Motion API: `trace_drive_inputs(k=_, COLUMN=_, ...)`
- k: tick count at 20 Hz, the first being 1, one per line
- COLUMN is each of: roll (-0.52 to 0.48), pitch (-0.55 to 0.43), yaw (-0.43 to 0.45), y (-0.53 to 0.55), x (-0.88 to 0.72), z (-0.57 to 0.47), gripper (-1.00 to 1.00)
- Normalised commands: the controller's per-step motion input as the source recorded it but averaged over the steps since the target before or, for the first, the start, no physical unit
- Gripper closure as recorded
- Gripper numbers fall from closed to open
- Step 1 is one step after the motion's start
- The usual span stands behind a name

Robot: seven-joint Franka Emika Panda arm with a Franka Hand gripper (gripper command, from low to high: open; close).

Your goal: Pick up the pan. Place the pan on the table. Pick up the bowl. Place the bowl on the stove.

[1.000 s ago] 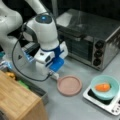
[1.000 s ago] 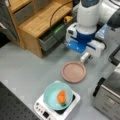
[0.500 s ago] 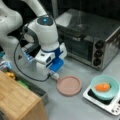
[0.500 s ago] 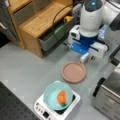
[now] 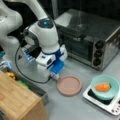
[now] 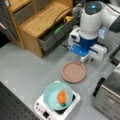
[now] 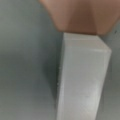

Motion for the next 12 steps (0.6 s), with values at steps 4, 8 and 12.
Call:
trace_drive_inputs(k=4, roll=-0.066, pitch=-0.105, yaw=0.104, y=-0.07, x=-0.01, z=-0.15, gripper=-1.00)
trace_drive_inputs(k=8, roll=-0.073, pitch=-0.090, yaw=0.124, y=-0.04, x=-0.02, z=-0.13, gripper=-1.00)
trace_drive_inputs(k=12, roll=-0.086, pitch=-0.087, yaw=0.133, y=-0.02, x=-0.02, z=-0.12, gripper=-1.00)
